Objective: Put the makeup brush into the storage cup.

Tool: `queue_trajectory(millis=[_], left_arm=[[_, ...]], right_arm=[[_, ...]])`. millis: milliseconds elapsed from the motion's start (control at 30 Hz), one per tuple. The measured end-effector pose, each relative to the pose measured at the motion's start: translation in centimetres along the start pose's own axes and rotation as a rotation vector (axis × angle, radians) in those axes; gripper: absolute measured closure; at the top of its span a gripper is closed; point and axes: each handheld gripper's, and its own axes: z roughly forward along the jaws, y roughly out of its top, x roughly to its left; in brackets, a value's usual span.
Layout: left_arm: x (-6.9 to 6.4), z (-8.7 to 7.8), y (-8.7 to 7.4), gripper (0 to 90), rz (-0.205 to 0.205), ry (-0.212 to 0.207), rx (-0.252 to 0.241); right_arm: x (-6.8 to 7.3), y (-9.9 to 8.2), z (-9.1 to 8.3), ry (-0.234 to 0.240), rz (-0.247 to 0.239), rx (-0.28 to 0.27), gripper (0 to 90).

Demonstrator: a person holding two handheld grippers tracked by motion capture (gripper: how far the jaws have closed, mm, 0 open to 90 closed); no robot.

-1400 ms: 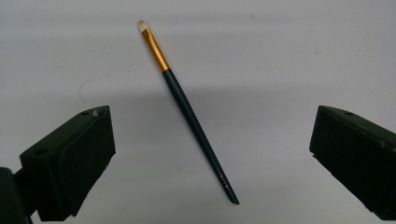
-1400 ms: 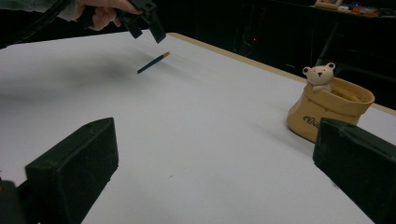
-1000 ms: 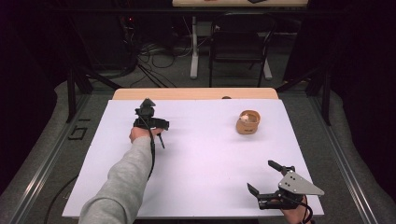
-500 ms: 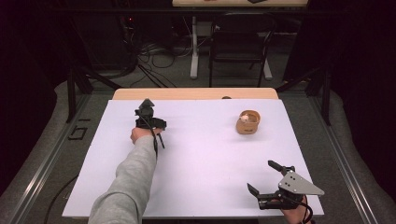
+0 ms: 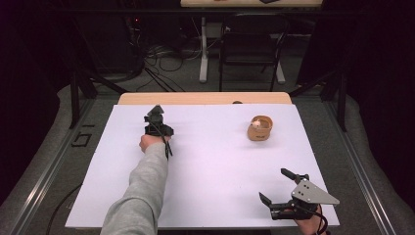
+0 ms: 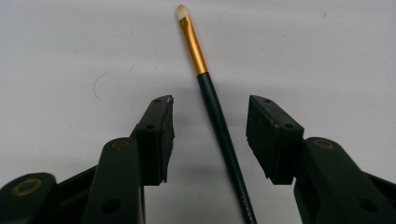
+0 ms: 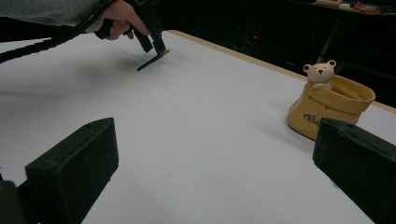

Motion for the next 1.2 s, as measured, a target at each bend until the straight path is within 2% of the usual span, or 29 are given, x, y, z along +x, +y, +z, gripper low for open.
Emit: queue_trajectory(millis=[300,767,1200], left_arm=[[-0.2,0.3,-0.2,62.0,-0.015,0.015,-0.019],[-0.9,0.8,-0.5,67.7,-0.012,0.031,-0.025],[-1.3,0.9,-0.7,77.3,-0.017,0.067,-0.038]], right_arm=[[0.0,0.0,0.0,0.002,0.000,0.001,0.0],[0.0,0.0,0.0,0.003,-0.001,0.003,0.0],[0.1,0.0,0.1,0.007,-0.003,0.010,0.0]])
